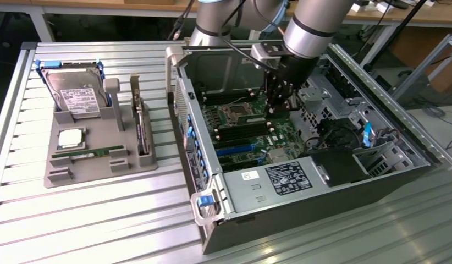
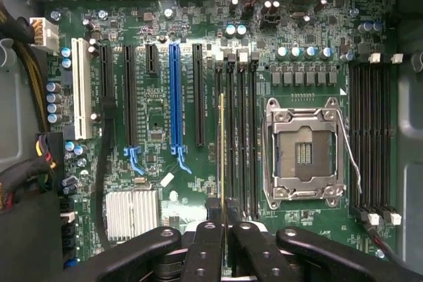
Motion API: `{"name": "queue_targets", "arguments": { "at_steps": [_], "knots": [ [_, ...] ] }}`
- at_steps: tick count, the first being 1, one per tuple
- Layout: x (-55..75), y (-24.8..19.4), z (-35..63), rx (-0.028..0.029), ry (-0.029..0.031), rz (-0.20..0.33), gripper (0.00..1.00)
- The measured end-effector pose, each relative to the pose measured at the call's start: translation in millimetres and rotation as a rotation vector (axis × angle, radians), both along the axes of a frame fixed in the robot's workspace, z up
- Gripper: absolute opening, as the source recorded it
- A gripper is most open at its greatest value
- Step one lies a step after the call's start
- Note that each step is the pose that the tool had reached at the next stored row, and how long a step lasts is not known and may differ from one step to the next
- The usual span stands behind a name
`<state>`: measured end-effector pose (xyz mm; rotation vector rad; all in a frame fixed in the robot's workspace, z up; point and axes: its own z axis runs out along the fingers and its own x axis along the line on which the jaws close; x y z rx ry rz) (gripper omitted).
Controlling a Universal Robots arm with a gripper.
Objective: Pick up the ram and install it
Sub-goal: 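Insert the ram into the slot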
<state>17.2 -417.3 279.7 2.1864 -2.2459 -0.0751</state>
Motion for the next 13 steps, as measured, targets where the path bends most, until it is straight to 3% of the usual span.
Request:
{"name": "queue_targets", "arguments": {
  "at_steps": [7,11,13],
  "knots": [
    [-23.8,0.0,-1.0,-0.0002,0.0000,0.000,0.13],
    [-23.3,0.0,-6.3,-0.0019,0.0000,0.003,0.13],
    [-19.3,0.0,-9.9,-0.0080,0.0001,0.011,0.13]
  ]
}}
